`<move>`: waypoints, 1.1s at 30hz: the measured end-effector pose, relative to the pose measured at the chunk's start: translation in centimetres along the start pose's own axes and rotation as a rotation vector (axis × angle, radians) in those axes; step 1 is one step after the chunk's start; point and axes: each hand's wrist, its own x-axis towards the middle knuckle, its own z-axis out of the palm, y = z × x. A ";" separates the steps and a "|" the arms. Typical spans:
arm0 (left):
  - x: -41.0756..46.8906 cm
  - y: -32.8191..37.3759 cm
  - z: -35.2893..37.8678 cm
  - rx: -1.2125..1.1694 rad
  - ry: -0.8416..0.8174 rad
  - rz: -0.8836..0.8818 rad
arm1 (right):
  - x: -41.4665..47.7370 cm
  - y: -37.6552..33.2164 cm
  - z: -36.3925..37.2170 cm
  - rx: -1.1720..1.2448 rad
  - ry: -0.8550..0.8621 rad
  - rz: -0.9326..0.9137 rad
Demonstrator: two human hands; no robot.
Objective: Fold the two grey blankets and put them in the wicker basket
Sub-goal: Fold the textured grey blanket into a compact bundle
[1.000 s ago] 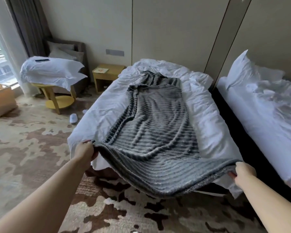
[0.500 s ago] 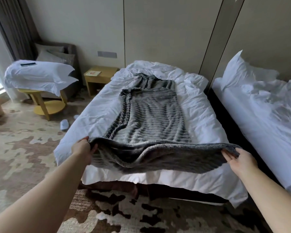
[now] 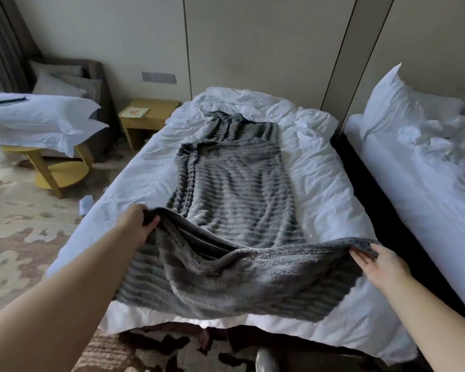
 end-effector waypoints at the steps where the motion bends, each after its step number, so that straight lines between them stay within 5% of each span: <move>1: 0.3 0.7 1.6 0.030 0.011 0.006 | 1.5 -0.6 1.6 -0.030 -0.009 0.002; 8: 10.9 3.8 9.4 0.142 -0.022 0.117 | 17.1 -2.6 13.4 -0.144 -0.083 0.023; 16: 19.7 -11.5 9.1 0.449 0.168 -0.064 | 30.4 8.0 14.8 -0.545 -0.028 0.241; 23: 16.2 -21.9 2.3 0.500 0.275 -0.230 | 30.5 13.6 8.8 -0.652 0.011 0.359; 33: 4.7 -26.8 -7.1 0.346 0.314 -0.387 | 18.5 15.6 -2.6 -0.746 0.023 0.439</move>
